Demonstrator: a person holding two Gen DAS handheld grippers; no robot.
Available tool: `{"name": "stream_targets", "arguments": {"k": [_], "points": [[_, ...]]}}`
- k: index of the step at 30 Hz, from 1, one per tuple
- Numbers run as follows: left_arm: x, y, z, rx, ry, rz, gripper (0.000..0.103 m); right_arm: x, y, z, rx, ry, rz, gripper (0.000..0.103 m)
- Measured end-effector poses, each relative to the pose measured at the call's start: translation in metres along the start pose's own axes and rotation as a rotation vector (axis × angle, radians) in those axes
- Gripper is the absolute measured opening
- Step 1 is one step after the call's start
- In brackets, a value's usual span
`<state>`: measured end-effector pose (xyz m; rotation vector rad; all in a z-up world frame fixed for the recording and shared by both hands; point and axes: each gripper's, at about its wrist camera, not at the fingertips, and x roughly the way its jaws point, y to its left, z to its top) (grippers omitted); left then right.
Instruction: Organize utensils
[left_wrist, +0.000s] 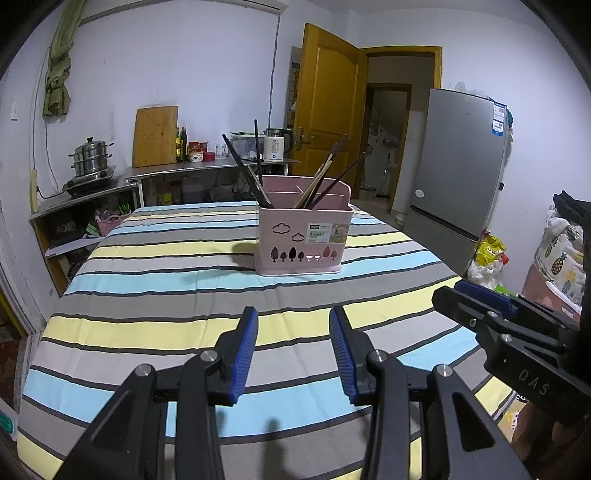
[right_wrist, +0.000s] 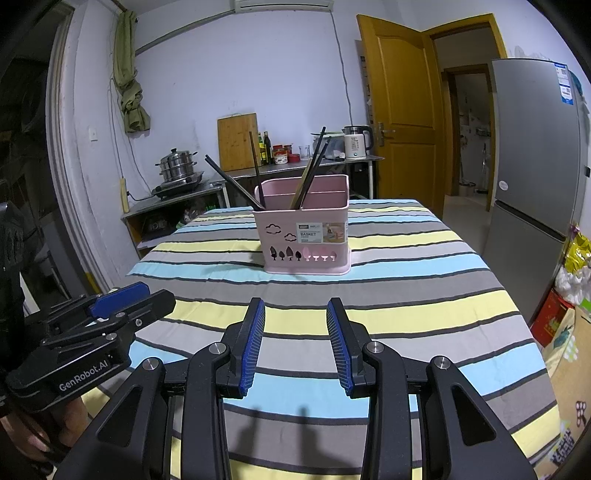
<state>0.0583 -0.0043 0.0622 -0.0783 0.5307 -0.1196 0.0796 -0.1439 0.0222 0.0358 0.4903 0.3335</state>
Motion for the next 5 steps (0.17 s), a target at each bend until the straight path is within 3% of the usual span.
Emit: {"name": "stream_targets", "arguments": {"k": [5], "points": [[-0.0004,0.0001,-0.0005,-0.002,-0.002,-0.004,0.042,0.0001,-0.0001,0.0001,0.000,0.000,0.000,0.036]]}}
